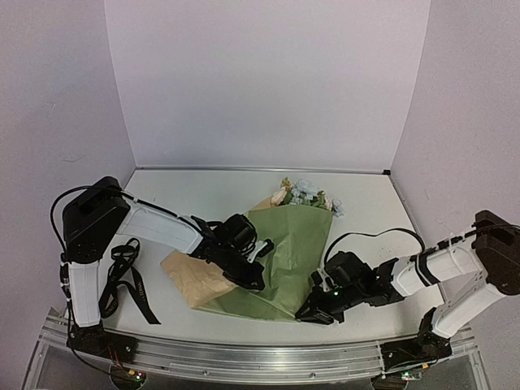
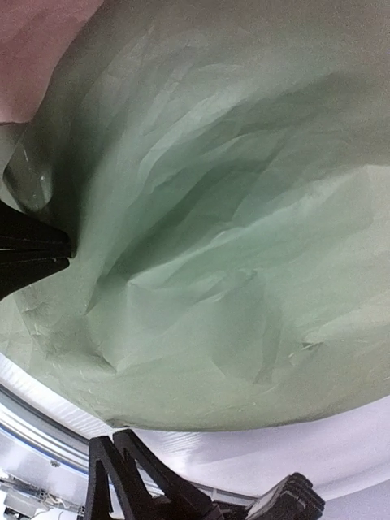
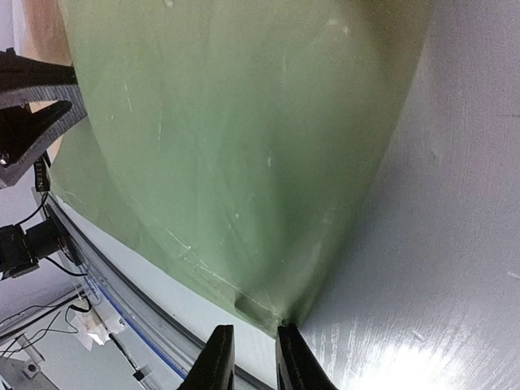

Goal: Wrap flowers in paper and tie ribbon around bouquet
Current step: Press the fold line on the 2/3-folded wrapping paper.

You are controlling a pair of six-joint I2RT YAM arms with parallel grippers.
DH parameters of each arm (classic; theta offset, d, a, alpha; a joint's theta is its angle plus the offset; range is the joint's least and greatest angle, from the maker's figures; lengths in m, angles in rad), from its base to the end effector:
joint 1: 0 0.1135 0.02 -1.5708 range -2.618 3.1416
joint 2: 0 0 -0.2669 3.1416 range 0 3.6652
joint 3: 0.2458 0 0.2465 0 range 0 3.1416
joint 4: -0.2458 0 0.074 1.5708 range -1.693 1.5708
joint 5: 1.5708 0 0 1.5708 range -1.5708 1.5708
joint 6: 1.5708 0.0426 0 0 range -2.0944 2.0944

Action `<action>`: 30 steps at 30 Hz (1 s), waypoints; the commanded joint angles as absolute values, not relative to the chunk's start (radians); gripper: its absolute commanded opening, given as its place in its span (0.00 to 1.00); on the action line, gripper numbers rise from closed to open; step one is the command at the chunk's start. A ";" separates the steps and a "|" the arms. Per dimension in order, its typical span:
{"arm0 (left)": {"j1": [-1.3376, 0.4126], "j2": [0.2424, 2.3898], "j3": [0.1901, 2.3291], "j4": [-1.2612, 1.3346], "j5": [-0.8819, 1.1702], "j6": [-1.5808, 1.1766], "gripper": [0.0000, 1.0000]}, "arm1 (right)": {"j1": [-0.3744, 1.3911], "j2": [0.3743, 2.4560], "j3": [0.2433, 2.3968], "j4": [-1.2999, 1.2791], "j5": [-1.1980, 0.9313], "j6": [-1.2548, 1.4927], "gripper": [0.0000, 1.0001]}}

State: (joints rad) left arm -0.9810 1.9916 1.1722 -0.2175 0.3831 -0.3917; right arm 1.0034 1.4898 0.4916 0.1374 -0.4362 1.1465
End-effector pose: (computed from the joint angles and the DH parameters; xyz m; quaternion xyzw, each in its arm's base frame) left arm 0.2058 -0.3362 0.1256 0.3231 0.8915 -0.3062 0.0839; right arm 0.1201 0.2220 0.1257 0.0096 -0.9185 -0.3950 0.0170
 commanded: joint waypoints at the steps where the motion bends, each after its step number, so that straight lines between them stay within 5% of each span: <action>1: -0.974 1.898 1.201 -0.302 0.270 -0.374 0.07 | 1.010 1.409 0.612 -0.067 -0.429 1.014 0.19; 11: -0.974 1.645 1.055 -0.292 0.190 -0.570 0.30 | 1.009 1.468 0.849 -0.332 -0.418 0.782 0.21; 30: -0.976 1.052 0.460 -0.323 0.028 -1.177 0.42 | 1.020 1.831 1.139 -0.304 -0.435 0.729 0.13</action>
